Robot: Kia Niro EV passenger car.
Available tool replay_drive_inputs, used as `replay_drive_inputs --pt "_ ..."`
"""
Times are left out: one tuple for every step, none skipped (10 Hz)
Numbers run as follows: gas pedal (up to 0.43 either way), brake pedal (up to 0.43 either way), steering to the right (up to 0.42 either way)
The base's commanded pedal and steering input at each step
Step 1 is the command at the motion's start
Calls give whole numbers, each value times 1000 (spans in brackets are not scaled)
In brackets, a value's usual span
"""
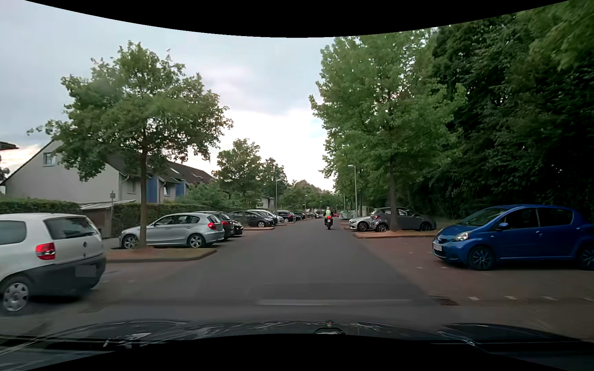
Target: Follow the waypoints while adhering to traffic rules and regulations
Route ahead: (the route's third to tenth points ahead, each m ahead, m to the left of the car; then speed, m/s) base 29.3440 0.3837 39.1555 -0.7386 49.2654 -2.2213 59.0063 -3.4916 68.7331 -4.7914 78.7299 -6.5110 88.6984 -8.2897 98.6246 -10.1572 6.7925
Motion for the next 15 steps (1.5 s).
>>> replay_drive_inputs --pt "189 0 24" --pt "177 0 23" --pt "177 0 23" --pt "177 0 23" --pt "177 0 23" --pt "177 0 21" --pt "177 0 20" --pt "169 0 19" --pt "169 0 17" --pt "169 0 16" --pt "169 0 15" --pt "157 0 14" --pt "157 0 12" --pt "157 0 12" --pt "157 0 12"
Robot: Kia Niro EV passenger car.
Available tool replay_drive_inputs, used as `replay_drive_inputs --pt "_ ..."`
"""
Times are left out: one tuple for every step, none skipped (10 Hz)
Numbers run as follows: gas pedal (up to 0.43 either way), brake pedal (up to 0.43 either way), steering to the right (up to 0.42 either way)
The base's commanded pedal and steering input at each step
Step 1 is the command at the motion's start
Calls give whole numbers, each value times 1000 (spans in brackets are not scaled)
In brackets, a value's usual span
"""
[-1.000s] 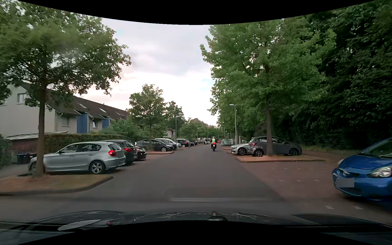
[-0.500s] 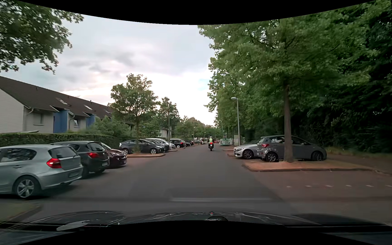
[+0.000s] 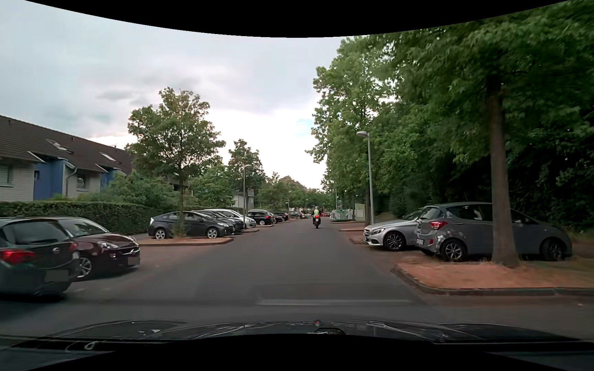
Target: Follow the waypoints while adhering to traffic rules and regulations
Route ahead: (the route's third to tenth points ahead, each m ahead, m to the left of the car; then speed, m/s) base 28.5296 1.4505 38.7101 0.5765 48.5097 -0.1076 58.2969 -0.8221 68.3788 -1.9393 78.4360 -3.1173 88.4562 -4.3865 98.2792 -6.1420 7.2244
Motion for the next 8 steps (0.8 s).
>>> replay_drive_inputs --pt "157 0 12" --pt "157 0 11" --pt "157 0 11" --pt "157 0 10" --pt "157 0 10" --pt "157 0 10" --pt "157 0 10" --pt "157 0 10"
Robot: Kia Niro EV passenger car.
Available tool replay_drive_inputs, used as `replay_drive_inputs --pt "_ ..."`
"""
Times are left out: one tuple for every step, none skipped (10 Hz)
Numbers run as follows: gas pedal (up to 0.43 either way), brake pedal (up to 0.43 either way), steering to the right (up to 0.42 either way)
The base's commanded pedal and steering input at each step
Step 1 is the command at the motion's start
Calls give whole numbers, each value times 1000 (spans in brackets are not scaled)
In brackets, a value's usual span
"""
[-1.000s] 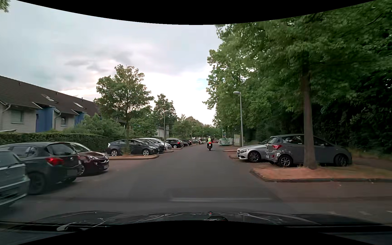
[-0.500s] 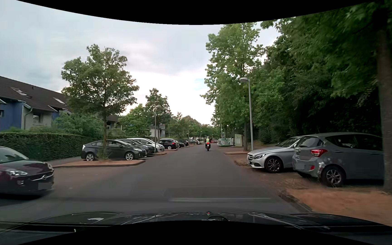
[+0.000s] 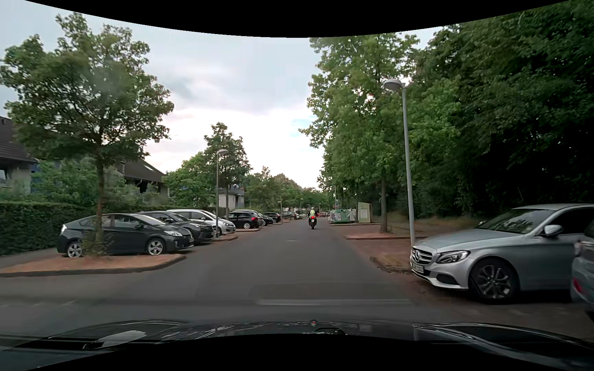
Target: Follow the waypoints while adhering to traffic rules and regulations
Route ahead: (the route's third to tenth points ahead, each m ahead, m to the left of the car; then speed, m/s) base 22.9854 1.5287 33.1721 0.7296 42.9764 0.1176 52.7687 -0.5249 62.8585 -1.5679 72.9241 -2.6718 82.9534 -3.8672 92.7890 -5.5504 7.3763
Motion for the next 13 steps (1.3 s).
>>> replay_drive_inputs --pt "157 0 10" --pt "157 0 10" --pt "157 0 9" --pt "157 0 7" --pt "157 0 6" --pt "150 0 5" --pt "150 0 1" --pt "150 0 0" --pt "150 0 0" --pt "150 0 0" --pt "150 0 0" --pt "150 0 1" --pt "150 0 1"
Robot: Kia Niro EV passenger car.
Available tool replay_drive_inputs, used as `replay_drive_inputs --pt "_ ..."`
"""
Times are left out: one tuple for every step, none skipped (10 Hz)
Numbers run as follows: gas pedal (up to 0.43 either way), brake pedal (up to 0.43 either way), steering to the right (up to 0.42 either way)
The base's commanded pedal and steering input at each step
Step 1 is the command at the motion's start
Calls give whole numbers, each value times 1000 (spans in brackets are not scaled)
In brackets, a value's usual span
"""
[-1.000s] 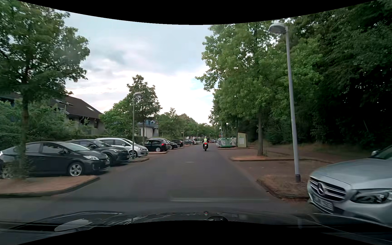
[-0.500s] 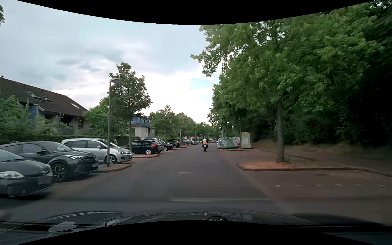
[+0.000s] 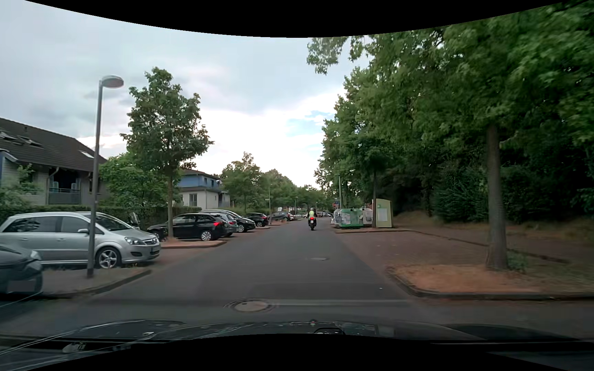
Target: Follow the waypoints while adhering to traffic rules and regulations
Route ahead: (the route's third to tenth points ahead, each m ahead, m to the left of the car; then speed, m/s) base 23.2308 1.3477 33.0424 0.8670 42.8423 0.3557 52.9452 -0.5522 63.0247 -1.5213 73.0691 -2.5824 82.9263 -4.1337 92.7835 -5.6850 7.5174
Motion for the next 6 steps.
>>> replay_drive_inputs --pt "150 0 2" --pt "150 0 2" --pt "150 0 2" --pt "150 0 1" --pt "150 0 2" --pt "138 0 2"
